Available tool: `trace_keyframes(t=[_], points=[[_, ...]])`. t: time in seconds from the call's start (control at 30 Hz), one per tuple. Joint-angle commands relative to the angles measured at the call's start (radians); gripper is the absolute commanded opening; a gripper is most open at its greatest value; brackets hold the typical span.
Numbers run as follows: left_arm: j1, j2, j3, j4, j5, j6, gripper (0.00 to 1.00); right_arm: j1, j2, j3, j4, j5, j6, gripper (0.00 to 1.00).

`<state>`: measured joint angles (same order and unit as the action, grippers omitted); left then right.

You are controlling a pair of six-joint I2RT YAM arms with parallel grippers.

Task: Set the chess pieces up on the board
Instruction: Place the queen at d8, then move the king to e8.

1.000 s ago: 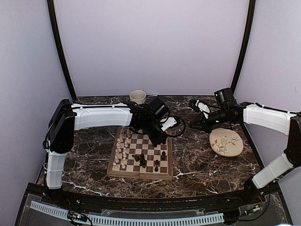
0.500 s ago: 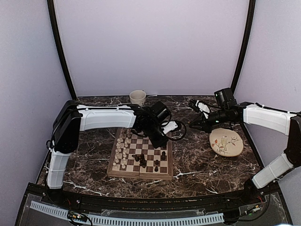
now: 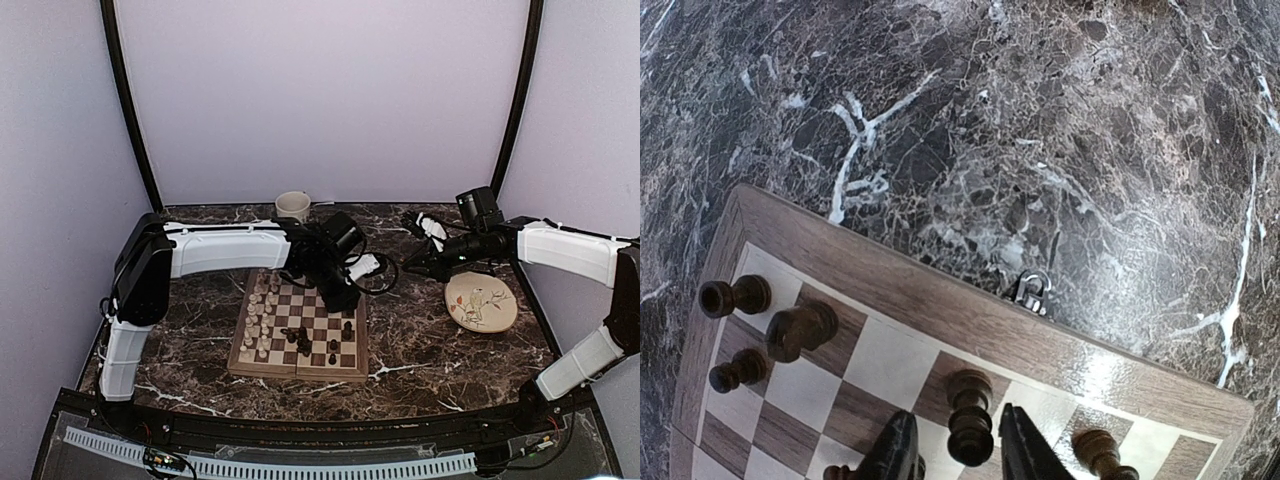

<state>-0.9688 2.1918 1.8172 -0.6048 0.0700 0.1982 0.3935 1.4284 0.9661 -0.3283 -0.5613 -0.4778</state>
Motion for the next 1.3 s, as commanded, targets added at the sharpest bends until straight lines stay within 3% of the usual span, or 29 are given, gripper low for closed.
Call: trace_keyframes(t=[0.0, 0.27, 0.57, 0.9, 1.27], points=[[-0.002, -0.014, 0.045, -0.047, -0.006, -0.006, 0.31, -0.005, -0.011, -0.003, 0.028, -0.014, -0.008, 0.09], [-0.002, -0.125, 0.012, -0.1, -0.049, -0.014, 0.36, -0.005, -0.015, -0.002, 0.028, -0.015, -0.008, 0.1], [-0.002, -0.259, -0.132, -0.039, 0.086, -0.026, 0.36, -0.005, -0.011, -0.001, 0.027, -0.018, -0.006, 0.1], [-0.027, -0.223, -0.153, -0.063, 0.23, -0.008, 0.37, -0.005, -0.011, 0.0, 0.026, -0.021, -0.003, 0.1], [-0.051, -0.154, -0.144, -0.049, 0.182, 0.008, 0.38, -0.005, -0.007, -0.001, 0.025, -0.021, -0.003, 0.1]])
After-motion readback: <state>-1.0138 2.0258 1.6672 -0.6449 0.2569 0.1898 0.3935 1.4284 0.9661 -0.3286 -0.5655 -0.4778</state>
